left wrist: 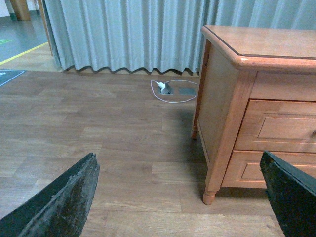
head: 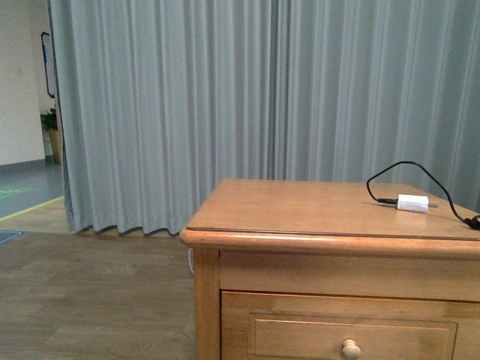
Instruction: Place pink marker in drawer with both arms
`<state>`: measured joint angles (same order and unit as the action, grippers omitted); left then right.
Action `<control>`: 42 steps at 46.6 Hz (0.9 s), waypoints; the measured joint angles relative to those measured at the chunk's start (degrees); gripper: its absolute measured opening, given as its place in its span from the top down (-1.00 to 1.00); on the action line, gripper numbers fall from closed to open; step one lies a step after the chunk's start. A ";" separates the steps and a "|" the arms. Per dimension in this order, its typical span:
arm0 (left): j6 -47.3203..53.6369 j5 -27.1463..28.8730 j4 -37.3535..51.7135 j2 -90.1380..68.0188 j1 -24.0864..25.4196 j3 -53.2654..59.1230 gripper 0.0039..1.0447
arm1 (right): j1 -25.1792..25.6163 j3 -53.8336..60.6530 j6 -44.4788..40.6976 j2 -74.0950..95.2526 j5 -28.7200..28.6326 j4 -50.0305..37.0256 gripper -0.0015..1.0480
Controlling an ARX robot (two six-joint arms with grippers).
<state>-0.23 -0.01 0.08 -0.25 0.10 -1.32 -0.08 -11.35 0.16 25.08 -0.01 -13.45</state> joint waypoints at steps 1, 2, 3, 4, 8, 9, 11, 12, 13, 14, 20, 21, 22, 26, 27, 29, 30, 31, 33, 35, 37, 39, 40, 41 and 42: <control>0.00 0.00 0.00 0.00 0.00 0.00 -0.89 | 0.00 0.48 0.00 -0.37 0.00 -0.02 0.97; -0.02 0.00 0.00 0.00 0.00 0.00 -0.89 | 0.00 0.94 0.00 -0.76 0.00 -0.04 0.97; 0.00 0.00 0.00 0.00 0.00 0.00 -0.89 | 0.00 1.38 0.00 -1.14 0.00 -0.07 0.97; -0.02 0.00 0.00 0.00 0.00 0.00 -0.89 | 0.00 1.77 0.00 -1.51 0.00 -0.07 0.97; 0.00 0.00 0.00 0.00 0.00 0.00 -0.89 | 0.00 3.45 0.00 -3.37 0.00 -0.07 0.97; -0.02 0.00 0.00 0.00 0.00 0.00 -0.89 | 0.00 3.69 0.00 -3.67 0.00 -0.04 0.97; 0.00 0.00 0.00 0.00 0.00 0.00 -0.89 | 0.00 4.31 0.00 -4.42 0.00 -0.02 0.97; -0.02 0.00 0.00 0.00 0.00 0.00 -0.89 | 0.00 4.63 0.00 -4.87 0.00 0.09 0.97; -0.02 0.00 0.00 0.00 0.00 0.00 -0.89 | 0.00 4.85 0.02 -5.14 0.00 0.15 0.97; 0.00 0.00 0.00 0.00 0.00 0.00 -0.89 | 0.00 5.11 0.00 -5.49 0.00 0.24 0.97; -0.02 0.00 0.00 0.00 0.00 0.00 -0.89 | 0.00 6.54 0.00 -7.58 0.00 0.98 0.97; -0.02 0.00 0.00 0.00 0.00 0.00 -0.89 | 0.00 6.69 0.02 -7.89 0.00 1.09 0.97; 0.00 0.00 0.00 0.00 0.00 0.00 -0.89 | 0.00 6.82 0.00 -8.17 -0.02 1.22 0.97; -0.02 0.02 0.00 0.00 0.00 0.00 -0.89 | 0.00 7.34 0.00 -9.40 -0.02 1.75 0.97; -0.02 0.00 0.00 0.00 0.00 0.00 -0.89 | 0.00 7.50 0.00 -9.70 -0.02 1.88 0.97; -0.02 0.00 0.00 0.00 0.00 0.00 -0.89 | 0.00 7.87 0.00 -10.47 -0.02 2.27 0.97; 0.00 0.00 0.00 0.00 0.00 0.00 -0.89 | 0.00 8.00 0.00 -10.75 -0.02 2.43 0.97; -0.02 0.00 0.00 0.00 0.00 0.00 -0.89 | 0.00 8.15 0.00 -11.06 0.00 2.58 0.97; 0.00 0.00 0.00 0.00 0.00 0.00 -0.89 | 0.00 8.35 0.00 -11.61 0.00 2.95 0.97; -0.02 0.00 0.00 0.00 0.00 0.00 -0.89 | 0.00 8.70 0.00 -12.39 -0.02 3.45 0.97; -0.02 0.00 0.00 0.00 0.00 0.00 -0.89 | 0.00 9.01 0.00 -13.25 -0.02 4.00 0.97; -0.02 0.00 0.00 0.00 0.00 0.00 -0.89 | 0.00 9.16 0.00 -13.66 -0.02 4.24 0.97; -0.02 0.00 0.00 0.00 0.00 0.00 -0.89 | 0.00 9.49 0.00 -14.03 0.00 4.07 0.97; -0.02 0.00 0.00 0.00 0.00 0.00 -0.89 | 0.00 9.97 0.00 -14.47 0.00 3.74 0.97; 0.00 0.00 0.00 0.00 0.00 0.00 -0.89 | 0.00 10.47 0.00 -14.84 -0.02 3.67 0.97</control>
<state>-0.23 -0.01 0.08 -0.25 0.10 -1.32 -0.08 -0.89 0.16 10.24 -0.03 -9.78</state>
